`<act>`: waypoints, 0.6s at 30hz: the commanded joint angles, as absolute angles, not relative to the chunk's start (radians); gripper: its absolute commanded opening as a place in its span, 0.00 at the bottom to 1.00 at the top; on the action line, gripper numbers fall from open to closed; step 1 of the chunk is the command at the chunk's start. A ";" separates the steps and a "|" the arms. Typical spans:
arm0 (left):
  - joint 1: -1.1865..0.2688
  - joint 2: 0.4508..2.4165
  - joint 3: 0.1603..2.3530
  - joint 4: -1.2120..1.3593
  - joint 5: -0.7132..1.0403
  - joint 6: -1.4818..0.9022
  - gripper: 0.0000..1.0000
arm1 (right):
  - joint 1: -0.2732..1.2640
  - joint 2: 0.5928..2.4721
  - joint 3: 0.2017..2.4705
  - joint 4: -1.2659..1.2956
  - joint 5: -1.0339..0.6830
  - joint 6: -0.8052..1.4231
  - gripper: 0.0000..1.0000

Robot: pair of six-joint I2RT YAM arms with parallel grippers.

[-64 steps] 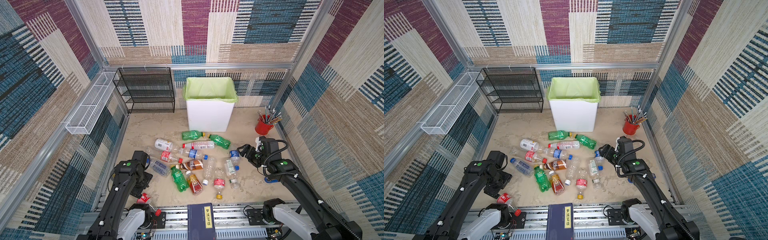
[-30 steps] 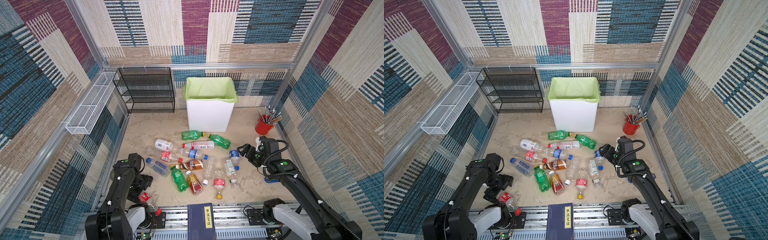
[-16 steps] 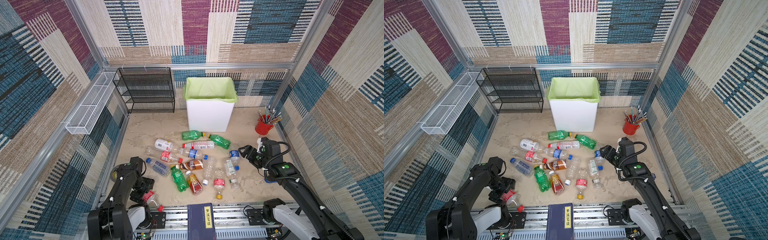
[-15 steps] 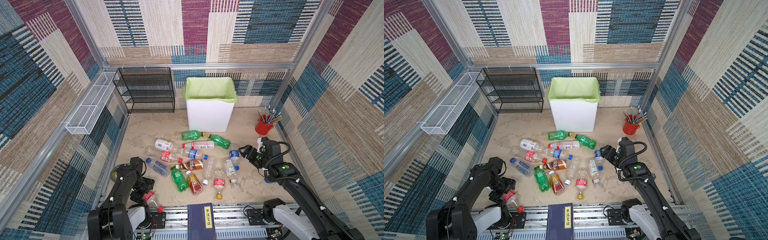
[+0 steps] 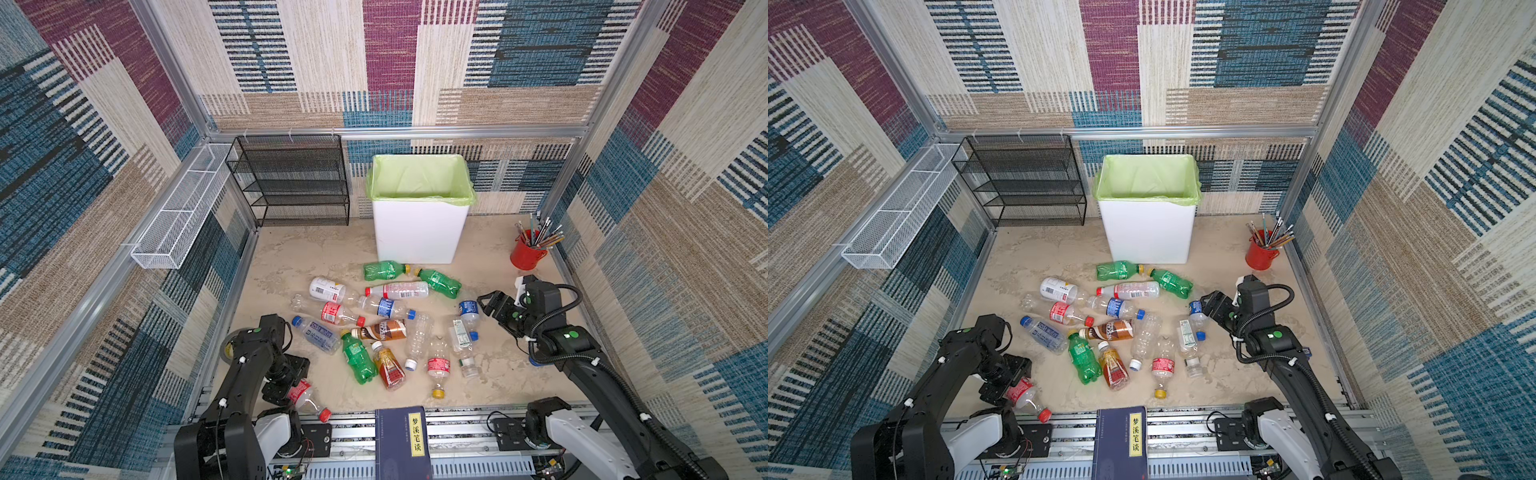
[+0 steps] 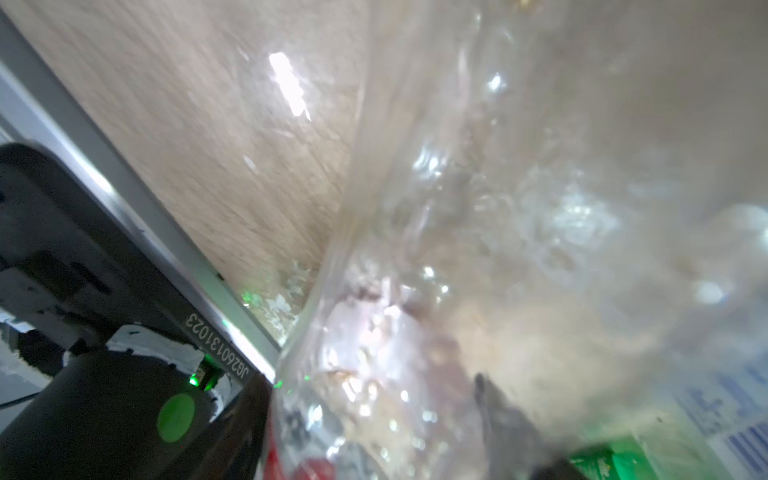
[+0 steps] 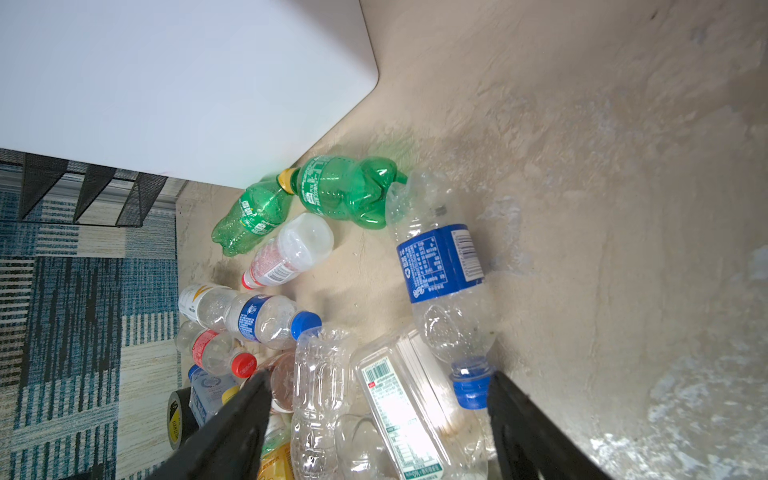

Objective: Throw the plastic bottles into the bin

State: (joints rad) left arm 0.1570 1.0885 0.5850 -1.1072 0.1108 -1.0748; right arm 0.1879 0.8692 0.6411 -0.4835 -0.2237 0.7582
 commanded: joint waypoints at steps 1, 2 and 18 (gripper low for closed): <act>0.158 1.092 0.607 -1.166 0.093 -1.053 0.75 | 0.188 0.878 0.649 -0.450 -0.216 0.757 0.83; 0.158 1.093 0.613 -1.169 0.089 -1.050 0.73 | 0.188 0.881 0.650 -0.448 -0.218 0.756 0.83; 0.157 1.072 0.665 -1.166 0.114 -1.023 0.52 | 0.188 0.897 0.652 -0.439 -0.222 0.747 0.83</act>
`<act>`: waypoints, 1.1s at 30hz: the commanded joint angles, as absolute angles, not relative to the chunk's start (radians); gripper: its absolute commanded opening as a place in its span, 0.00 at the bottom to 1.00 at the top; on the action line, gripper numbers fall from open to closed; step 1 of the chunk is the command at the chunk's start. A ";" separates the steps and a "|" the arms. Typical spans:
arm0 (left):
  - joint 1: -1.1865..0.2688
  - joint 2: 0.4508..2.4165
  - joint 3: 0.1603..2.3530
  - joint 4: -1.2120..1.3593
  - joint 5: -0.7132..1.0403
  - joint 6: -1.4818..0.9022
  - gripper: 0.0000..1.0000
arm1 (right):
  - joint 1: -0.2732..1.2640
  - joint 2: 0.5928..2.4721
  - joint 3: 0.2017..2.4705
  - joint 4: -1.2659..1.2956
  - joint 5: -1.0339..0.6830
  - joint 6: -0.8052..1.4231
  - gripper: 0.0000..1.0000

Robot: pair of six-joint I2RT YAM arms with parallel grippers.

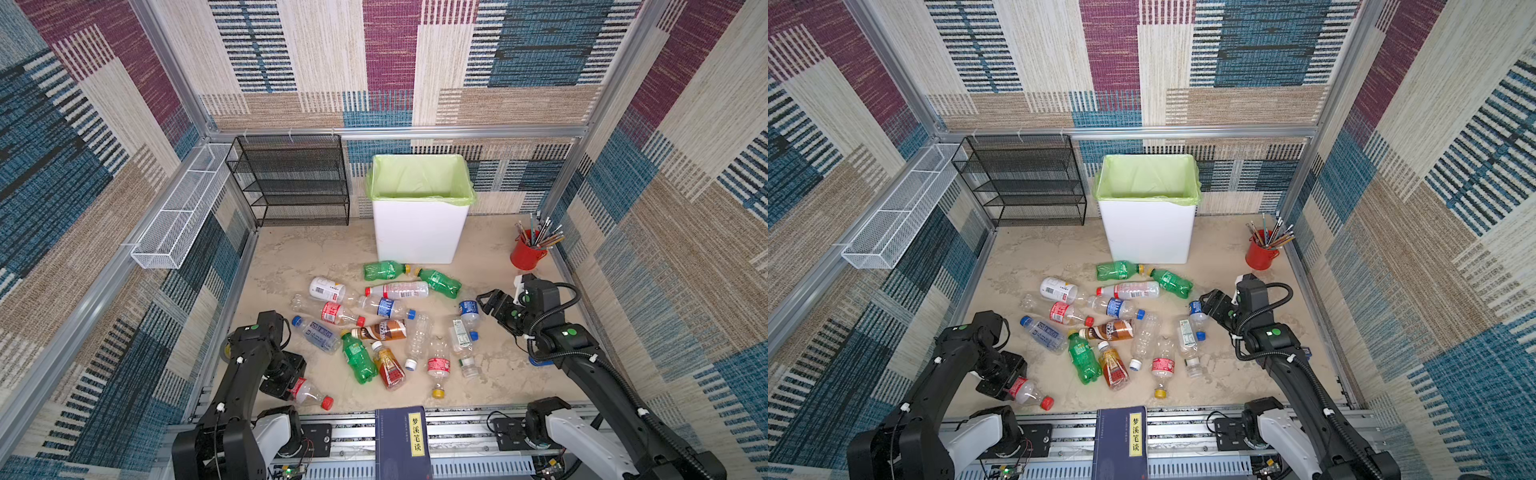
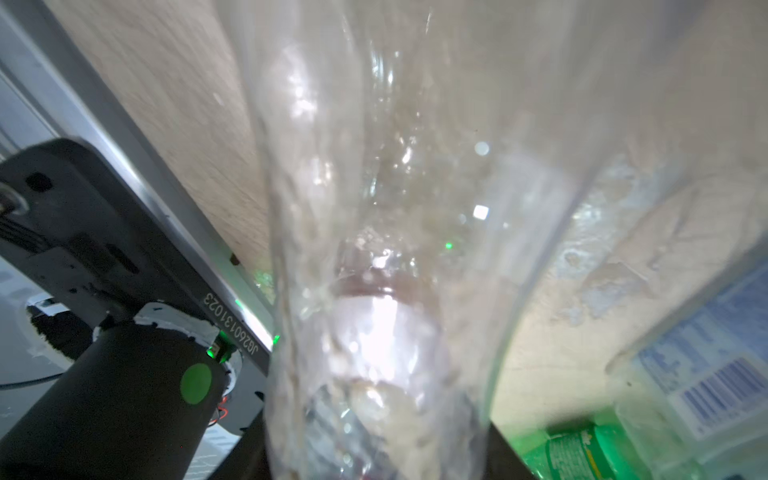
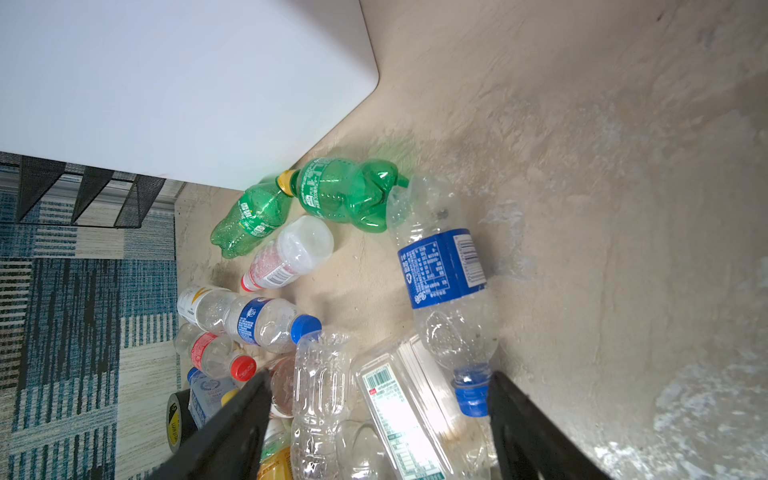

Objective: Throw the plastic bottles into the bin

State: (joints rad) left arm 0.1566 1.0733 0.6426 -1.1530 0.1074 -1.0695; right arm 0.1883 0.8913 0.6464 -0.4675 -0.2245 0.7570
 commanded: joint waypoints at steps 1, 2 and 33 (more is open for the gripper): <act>0.156 1.073 0.674 -1.163 0.114 -1.015 0.52 | 0.187 0.900 0.653 -0.438 -0.224 0.747 0.83; 0.156 1.072 0.683 -1.158 0.112 -1.005 0.51 | 0.187 0.900 0.652 -0.436 -0.226 0.747 0.83; 0.134 1.143 0.693 -1.082 0.072 -0.925 0.70 | 0.188 0.992 0.694 -0.408 -0.253 0.712 0.83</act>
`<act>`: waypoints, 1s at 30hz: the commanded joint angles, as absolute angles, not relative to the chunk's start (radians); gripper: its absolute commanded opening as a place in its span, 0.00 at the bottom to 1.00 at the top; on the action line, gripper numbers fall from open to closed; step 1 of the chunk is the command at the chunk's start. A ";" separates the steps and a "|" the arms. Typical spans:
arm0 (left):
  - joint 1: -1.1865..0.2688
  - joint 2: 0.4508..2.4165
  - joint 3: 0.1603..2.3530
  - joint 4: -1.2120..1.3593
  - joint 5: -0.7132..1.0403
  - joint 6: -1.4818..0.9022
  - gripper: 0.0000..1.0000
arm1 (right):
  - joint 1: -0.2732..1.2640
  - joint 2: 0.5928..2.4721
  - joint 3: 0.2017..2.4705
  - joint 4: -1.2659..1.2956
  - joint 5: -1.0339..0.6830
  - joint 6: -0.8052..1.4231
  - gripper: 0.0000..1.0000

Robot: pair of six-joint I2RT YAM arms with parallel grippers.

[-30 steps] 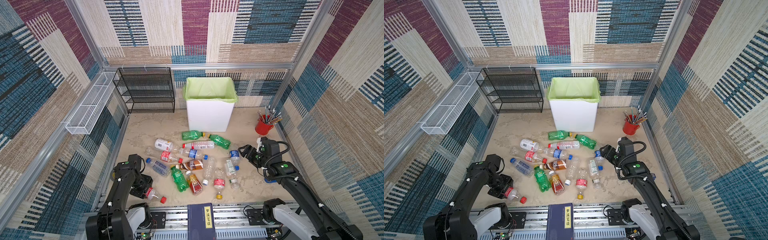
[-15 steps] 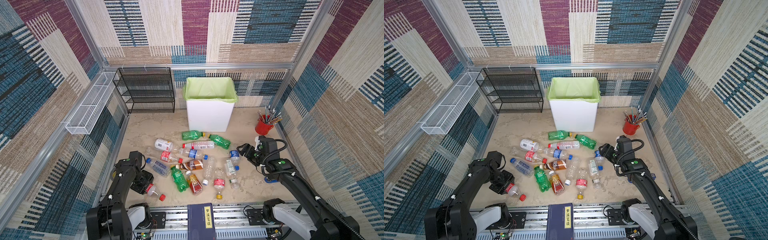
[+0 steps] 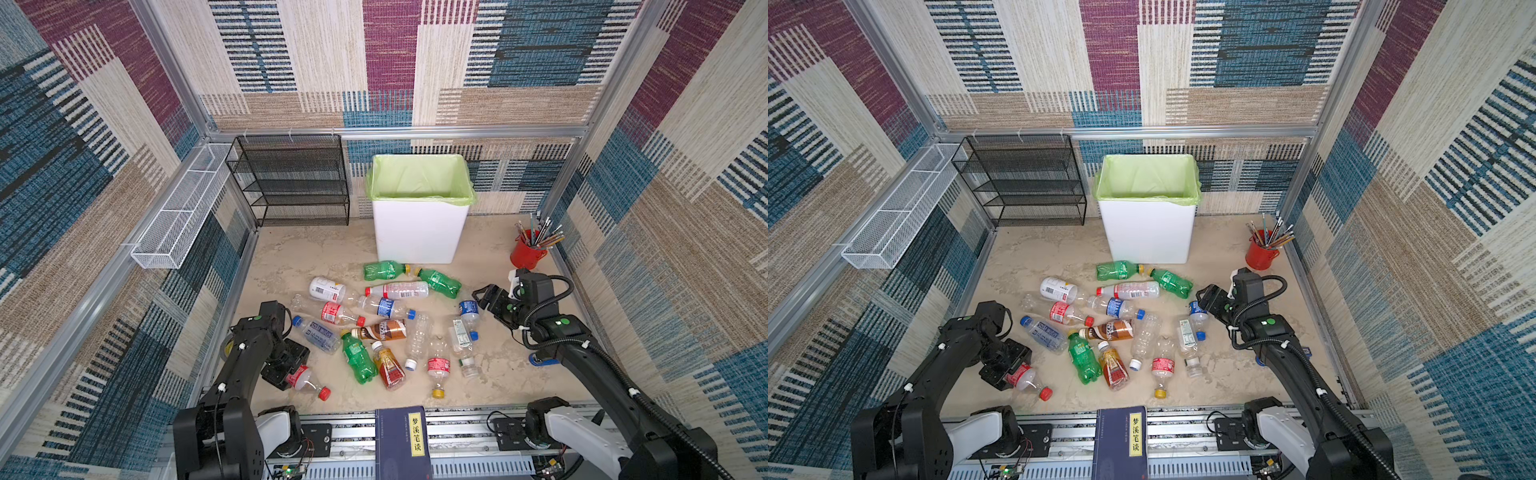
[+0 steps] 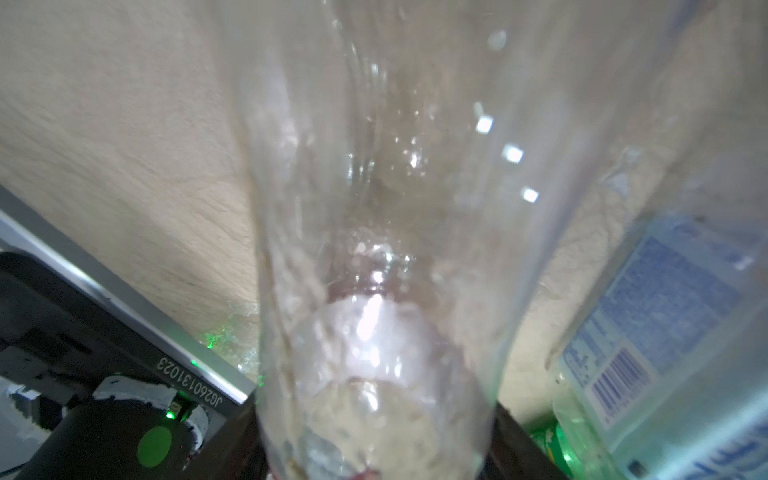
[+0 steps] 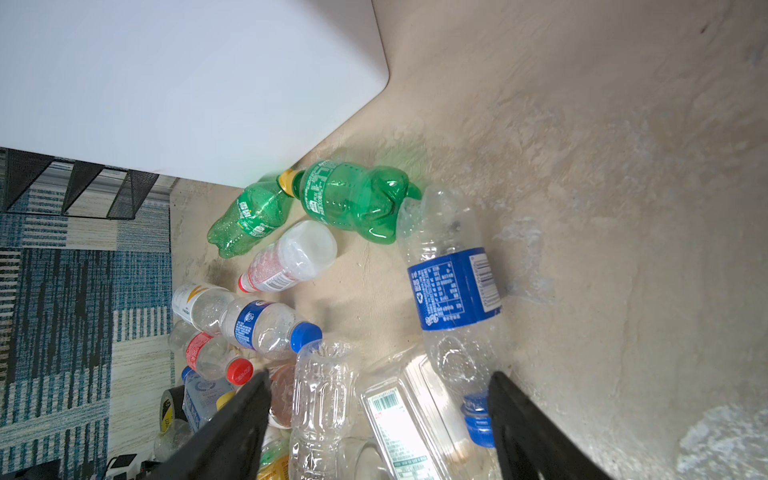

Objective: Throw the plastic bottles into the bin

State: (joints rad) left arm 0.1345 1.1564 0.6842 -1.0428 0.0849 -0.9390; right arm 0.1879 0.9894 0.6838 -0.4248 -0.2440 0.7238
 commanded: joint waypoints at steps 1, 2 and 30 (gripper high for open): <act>0.134 1.140 0.694 -1.083 0.071 -0.925 0.70 | 0.188 0.994 0.693 -0.409 -0.254 0.712 0.83; 0.133 1.140 0.692 -1.082 0.069 -0.926 0.71 | 0.188 0.996 0.695 -0.408 -0.254 0.710 0.83; 0.026 0.950 0.866 -1.061 0.141 -0.936 0.51 | 0.188 1.041 0.736 -0.392 -0.268 0.697 0.83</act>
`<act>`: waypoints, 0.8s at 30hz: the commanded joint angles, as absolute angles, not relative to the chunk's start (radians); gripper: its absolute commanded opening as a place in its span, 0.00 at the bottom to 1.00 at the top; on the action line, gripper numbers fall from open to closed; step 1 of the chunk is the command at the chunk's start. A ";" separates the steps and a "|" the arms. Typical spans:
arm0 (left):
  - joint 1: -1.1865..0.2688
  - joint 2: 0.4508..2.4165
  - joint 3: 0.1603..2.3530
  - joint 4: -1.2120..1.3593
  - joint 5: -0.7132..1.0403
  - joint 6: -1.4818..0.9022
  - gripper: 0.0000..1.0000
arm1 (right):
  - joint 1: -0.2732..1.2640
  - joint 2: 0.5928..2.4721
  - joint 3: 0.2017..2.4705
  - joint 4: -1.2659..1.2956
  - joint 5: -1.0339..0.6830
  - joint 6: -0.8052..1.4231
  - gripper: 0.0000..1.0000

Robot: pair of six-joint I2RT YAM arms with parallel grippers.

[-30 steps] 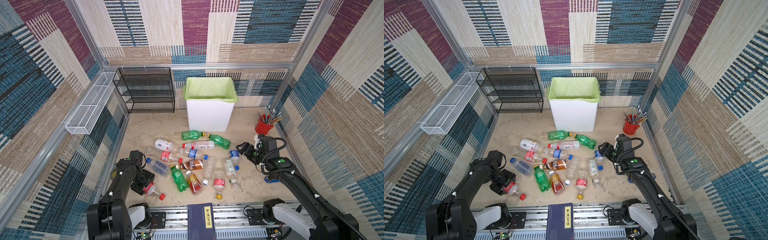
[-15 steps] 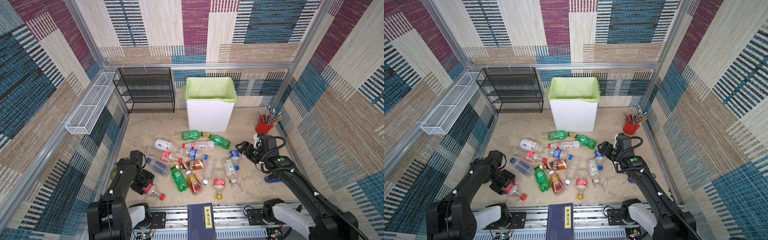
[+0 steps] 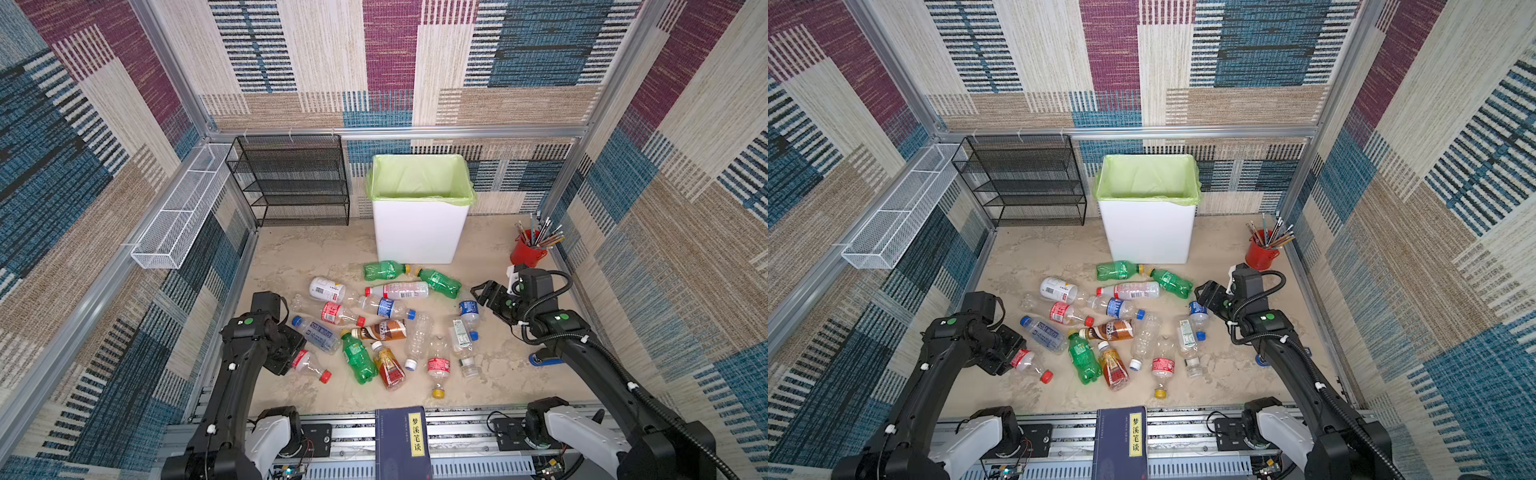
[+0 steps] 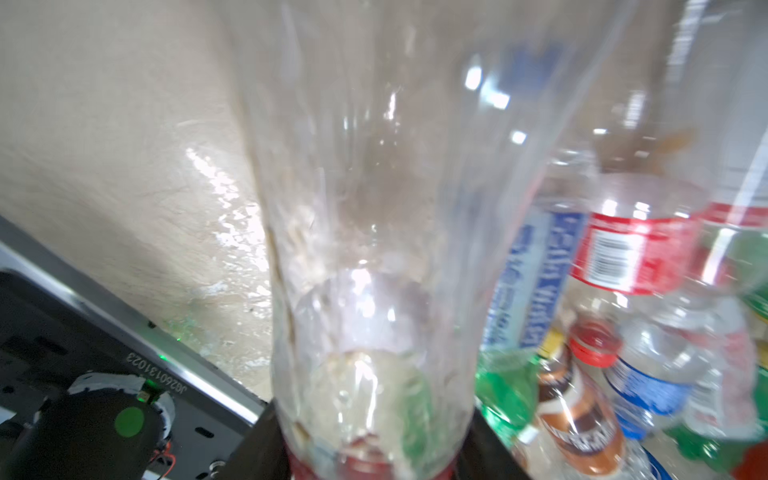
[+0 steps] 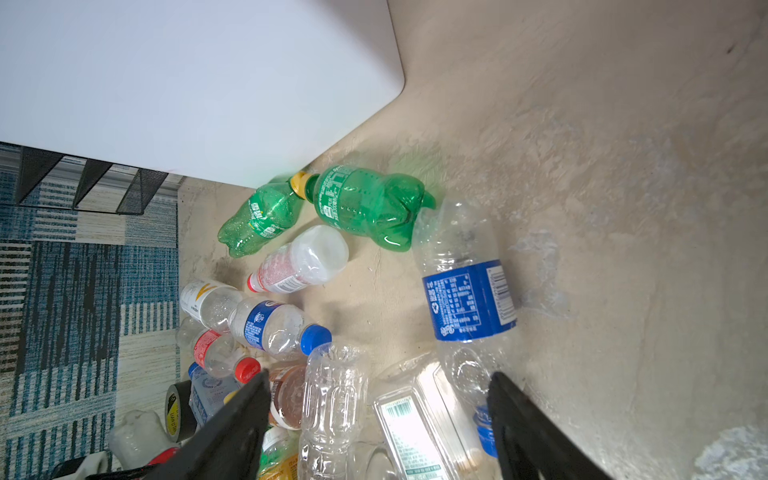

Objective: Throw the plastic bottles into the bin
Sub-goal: 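Carry the red-label bottle with left gripper up over the white bin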

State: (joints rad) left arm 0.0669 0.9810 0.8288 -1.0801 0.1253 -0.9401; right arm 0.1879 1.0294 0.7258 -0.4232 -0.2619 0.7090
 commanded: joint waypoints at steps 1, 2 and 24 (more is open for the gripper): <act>-0.005 0.934 0.880 -1.041 0.129 -0.936 0.50 | 0.187 1.048 0.738 -0.387 -0.272 0.697 0.83; -0.049 0.923 0.892 -1.011 0.112 -0.933 0.50 | 0.188 1.056 0.742 -0.384 -0.274 0.694 0.83; -0.666 0.938 0.806 -0.097 -0.207 -0.470 0.52 | 0.187 1.103 0.801 -0.392 -0.275 0.650 0.83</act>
